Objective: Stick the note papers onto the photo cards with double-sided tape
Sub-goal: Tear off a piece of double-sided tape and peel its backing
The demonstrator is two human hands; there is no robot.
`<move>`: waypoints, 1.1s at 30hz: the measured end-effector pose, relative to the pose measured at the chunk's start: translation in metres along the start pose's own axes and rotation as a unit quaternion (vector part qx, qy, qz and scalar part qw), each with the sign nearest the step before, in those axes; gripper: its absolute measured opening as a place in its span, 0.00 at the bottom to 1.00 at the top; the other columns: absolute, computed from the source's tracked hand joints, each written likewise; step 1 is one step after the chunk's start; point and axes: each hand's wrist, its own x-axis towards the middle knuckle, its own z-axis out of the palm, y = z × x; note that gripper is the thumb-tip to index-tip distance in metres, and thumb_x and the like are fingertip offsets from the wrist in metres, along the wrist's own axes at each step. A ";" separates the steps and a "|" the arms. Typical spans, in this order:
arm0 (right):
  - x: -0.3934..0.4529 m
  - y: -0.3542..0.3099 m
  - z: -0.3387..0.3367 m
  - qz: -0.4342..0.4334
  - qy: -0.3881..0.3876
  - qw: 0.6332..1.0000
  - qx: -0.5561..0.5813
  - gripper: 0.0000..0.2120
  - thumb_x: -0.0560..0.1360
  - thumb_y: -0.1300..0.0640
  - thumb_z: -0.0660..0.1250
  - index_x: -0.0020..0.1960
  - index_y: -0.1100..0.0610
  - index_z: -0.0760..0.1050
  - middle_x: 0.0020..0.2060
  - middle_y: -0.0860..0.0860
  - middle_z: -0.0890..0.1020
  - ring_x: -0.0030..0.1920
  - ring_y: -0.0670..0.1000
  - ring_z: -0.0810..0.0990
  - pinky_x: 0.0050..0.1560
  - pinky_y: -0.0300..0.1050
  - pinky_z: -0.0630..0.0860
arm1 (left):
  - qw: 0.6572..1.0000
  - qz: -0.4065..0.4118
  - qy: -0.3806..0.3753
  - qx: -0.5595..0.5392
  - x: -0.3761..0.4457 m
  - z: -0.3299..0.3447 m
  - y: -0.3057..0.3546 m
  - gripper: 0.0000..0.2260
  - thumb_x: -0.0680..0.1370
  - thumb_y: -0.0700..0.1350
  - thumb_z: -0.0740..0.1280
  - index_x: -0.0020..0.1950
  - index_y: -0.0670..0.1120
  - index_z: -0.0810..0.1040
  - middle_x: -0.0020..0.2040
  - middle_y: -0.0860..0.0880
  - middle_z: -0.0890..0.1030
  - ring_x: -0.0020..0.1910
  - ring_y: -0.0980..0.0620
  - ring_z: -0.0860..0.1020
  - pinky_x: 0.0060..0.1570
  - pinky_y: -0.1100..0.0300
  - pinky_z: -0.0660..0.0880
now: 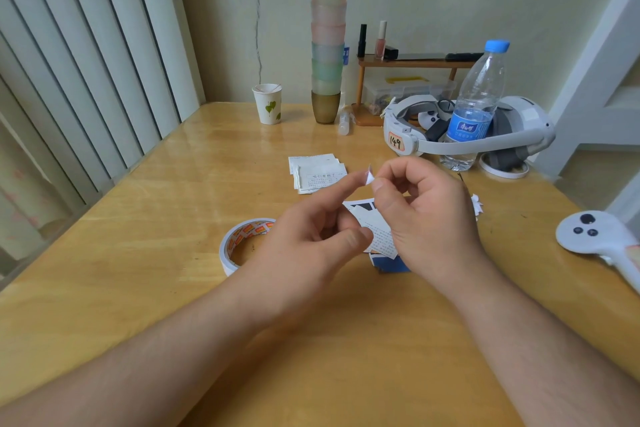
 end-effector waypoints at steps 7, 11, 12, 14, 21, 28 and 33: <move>-0.001 0.001 -0.001 0.002 -0.009 1.000 0.002 0.08 0.78 0.58 0.69 0.42 0.48 0.78 0.36 0.42 0.80 0.38 0.44 0.77 0.39 0.39 0.76 | 1.000 0.001 0.008 -0.013 0.001 0.000 0.001 0.28 0.75 0.43 0.69 0.75 0.56 0.75 0.38 0.49 0.75 0.37 0.54 0.73 0.43 0.61 0.74; 0.000 0.000 -0.001 0.006 -0.011 1.000 0.004 0.09 0.79 0.60 0.69 0.42 0.49 0.78 0.36 0.44 0.80 0.38 0.45 0.77 0.39 0.42 0.76 | 0.998 -0.011 0.021 -0.052 0.003 -0.001 0.002 0.23 0.75 0.42 0.69 0.69 0.57 0.80 0.38 0.47 0.74 0.36 0.53 0.73 0.43 0.62 0.72; 0.000 0.000 -0.002 0.006 -0.013 1.000 0.003 0.09 0.79 0.60 0.69 0.42 0.49 0.78 0.36 0.44 0.80 0.38 0.45 0.77 0.39 0.42 0.77 | 0.998 -0.014 0.021 -0.065 0.003 -0.002 0.002 0.23 0.75 0.42 0.69 0.68 0.56 0.81 0.38 0.47 0.73 0.35 0.53 0.72 0.45 0.59 0.72; 0.000 0.000 -0.002 0.008 -0.016 1.000 0.000 0.10 0.79 0.60 0.69 0.42 0.49 0.78 0.36 0.43 0.80 0.38 0.46 0.78 0.39 0.44 0.77 | 0.996 -0.019 0.023 -0.089 0.003 -0.002 0.003 0.22 0.74 0.41 0.69 0.68 0.54 0.82 0.38 0.46 0.72 0.34 0.53 0.71 0.46 0.54 0.71; 0.001 0.004 -0.003 0.009 -0.012 1.000 -0.008 0.07 0.78 0.56 0.68 0.42 0.48 0.78 0.36 0.40 0.80 0.38 0.45 0.77 0.39 0.39 0.74 | 0.991 -0.026 0.023 -0.132 0.005 -0.002 0.005 0.20 0.74 0.39 0.68 0.64 0.52 0.85 0.36 0.46 0.68 0.33 0.52 0.68 0.40 0.58 0.73; 0.002 0.005 -0.003 0.011 -0.011 1.000 0.002 0.06 0.77 0.55 0.67 0.41 0.48 0.78 0.35 0.40 0.80 0.37 0.44 0.77 0.38 0.41 0.73 | 0.984 -0.048 0.022 -0.172 0.005 -0.001 0.009 0.20 0.73 0.38 0.68 0.62 0.49 0.86 0.36 0.44 0.65 0.33 0.51 0.66 0.37 0.60 0.72; 0.004 0.008 -0.005 0.014 -0.002 1.000 -0.005 0.09 0.78 0.57 0.68 0.40 0.47 0.77 0.34 0.39 0.79 0.37 0.44 0.76 0.39 0.45 0.75 | 0.970 -0.083 -0.007 -0.228 0.005 -0.003 0.014 0.19 0.73 0.39 0.67 0.62 0.50 0.86 0.36 0.47 0.65 0.33 0.52 0.65 0.37 0.60 0.70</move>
